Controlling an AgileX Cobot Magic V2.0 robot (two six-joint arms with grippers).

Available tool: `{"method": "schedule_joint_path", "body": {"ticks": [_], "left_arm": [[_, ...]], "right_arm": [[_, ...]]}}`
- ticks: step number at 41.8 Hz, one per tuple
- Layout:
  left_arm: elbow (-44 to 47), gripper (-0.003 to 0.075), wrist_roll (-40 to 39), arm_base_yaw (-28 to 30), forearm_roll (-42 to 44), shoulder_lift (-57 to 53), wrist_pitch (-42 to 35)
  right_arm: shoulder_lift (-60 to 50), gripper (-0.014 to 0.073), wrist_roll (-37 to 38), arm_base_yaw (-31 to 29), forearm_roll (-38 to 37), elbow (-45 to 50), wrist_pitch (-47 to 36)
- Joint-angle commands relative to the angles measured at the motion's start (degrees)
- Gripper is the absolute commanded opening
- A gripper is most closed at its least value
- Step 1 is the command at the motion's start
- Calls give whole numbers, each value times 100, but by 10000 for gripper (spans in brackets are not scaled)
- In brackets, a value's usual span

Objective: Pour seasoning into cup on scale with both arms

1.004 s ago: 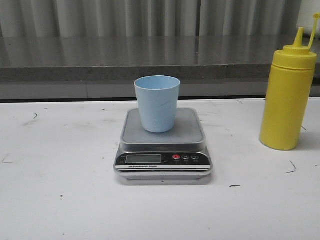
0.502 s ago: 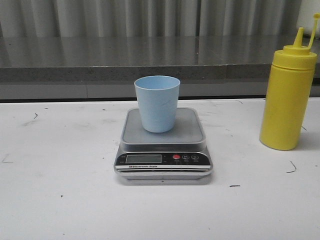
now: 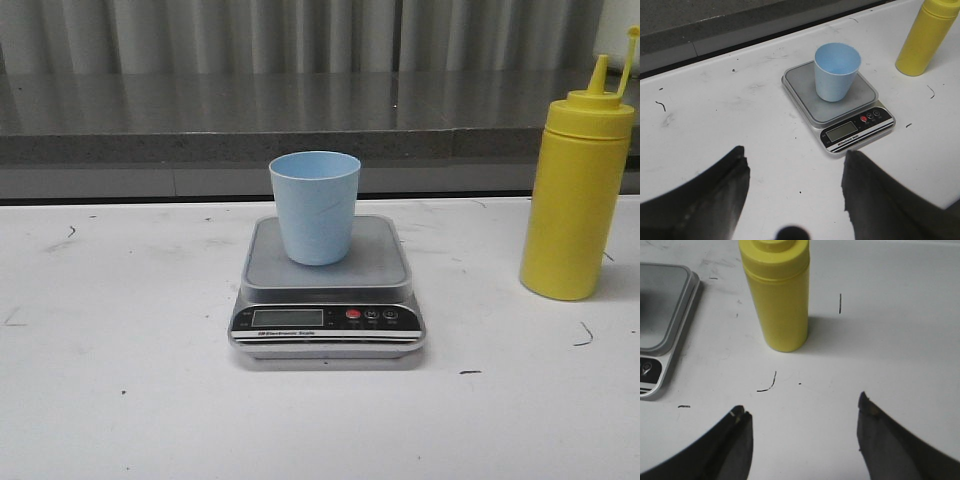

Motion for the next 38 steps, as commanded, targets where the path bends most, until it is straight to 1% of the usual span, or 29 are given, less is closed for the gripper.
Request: {"method": "schedule_joint_path", "body": {"ticks": [1,4,8,10,15,18,22,29,32,38], "left_arm": [[-160,409,-26,2,-21,5,-457],[-160,409,-26,2,-21,5,-457],[-160,409,-26,2,-21,5,-457],[-160,409,-26,2,-21,5,-457],[-160,409,-26,2,-21,5,-457],[-160,409,-26,2,-21,5,-457],[-160,409,-26,2,-21,5,-457],[-160,409,-26,2,-21,5,-457],[-160,409,-26,2,-21,5,-457],[-160,409,-26,2,-21,5,-457]], "right_arm": [[195,482,-179,189,64,-208,-421],[338,494,-216,440,64,-208,-498],[547,587,-216,749,52,-208,-764],[636,617,-210,801,58,-208,-856],[890,603,-197,801,212,-173,-1078],[1019,603,-197,801,349,-40,-1475],[1154,603,-197,801,498,334,-2412],[1492,603,-192,801,554,1104,-4414],[1730,603,-191,801,554,1243,-5053],[2338,603,-50,801,554,1248,-5648]]}}
